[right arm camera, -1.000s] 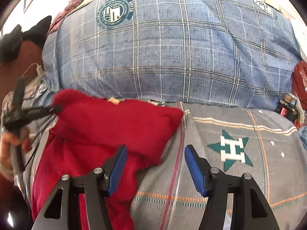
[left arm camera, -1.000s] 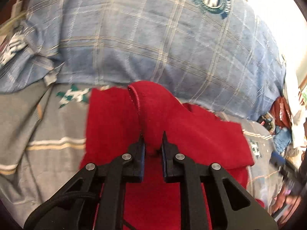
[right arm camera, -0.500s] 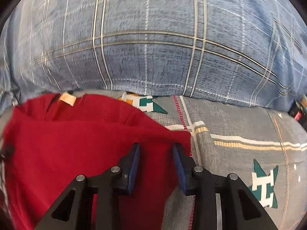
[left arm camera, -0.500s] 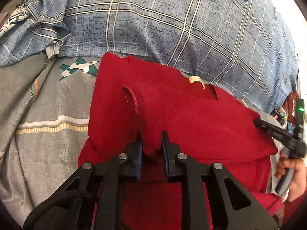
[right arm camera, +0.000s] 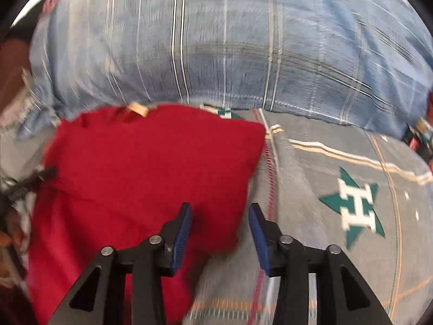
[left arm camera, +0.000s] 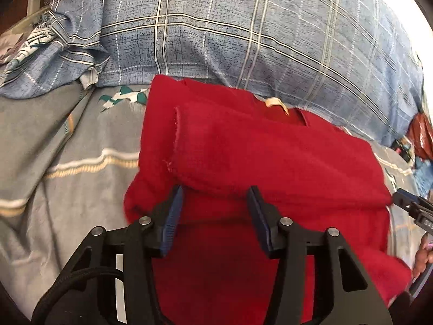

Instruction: Fold small clothes

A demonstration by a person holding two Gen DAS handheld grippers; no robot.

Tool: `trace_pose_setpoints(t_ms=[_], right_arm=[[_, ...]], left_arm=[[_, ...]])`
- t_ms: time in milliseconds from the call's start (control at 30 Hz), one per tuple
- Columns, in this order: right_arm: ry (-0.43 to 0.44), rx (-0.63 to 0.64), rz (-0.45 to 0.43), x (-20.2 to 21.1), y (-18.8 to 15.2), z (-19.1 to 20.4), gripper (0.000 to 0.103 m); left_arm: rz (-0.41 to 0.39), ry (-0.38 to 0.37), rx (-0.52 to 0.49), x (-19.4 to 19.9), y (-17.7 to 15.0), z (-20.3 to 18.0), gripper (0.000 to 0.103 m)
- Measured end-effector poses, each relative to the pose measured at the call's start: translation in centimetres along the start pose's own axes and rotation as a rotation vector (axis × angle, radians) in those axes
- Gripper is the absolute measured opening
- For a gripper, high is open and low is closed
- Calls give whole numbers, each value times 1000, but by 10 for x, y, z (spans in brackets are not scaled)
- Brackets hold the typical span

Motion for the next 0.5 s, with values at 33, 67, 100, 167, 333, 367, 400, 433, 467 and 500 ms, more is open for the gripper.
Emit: trace_pose_setpoints(t_ms=[33, 67, 100, 167, 333, 367, 400, 433, 467, 500], right_arm=[[17, -11, -5, 12, -4, -3, 49], [28, -14, -6, 22, -8, -4, 49], [40, -14, -6, 34, -15, -4, 49], [59, -14, -5, 52, -26, -4, 49], [83, -27, 1, 83, -62, 5, 56], [80, -22, 3, 88, -67, 7, 60], [76, -12, 0, 94, -74, 11, 60], [73, -6, -3, 96, -78, 13, 61], [70, 1, -6, 100, -82, 14, 62], [65, 3, -8, 106, -87, 16, 63]], left_arm=[[-6, 12, -12, 8, -2, -1, 49], [-9, 26, -23, 15, -5, -2, 49], [-4, 42, -31, 23, -10, -2, 50], [9, 55, -38, 33, -21, -3, 50], [20, 75, -42, 65, -51, -3, 50], [23, 75, -39, 70, -57, -3, 50], [25, 72, -36, 76, -62, -3, 50], [28, 69, -33, 81, -68, -4, 50], [32, 64, -31, 86, -73, -4, 50], [37, 58, -28, 92, -78, -5, 50]])
Point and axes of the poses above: each gripper's, at about its wrist camera, not at the fingertips, and x roughly against the way its jaws point, z to its left, y to its top, the point moved 4 cm from there along -x, roughly the way its jaws point, and after that the axes turned 13 degrees about -z, right-handed, at the moved point
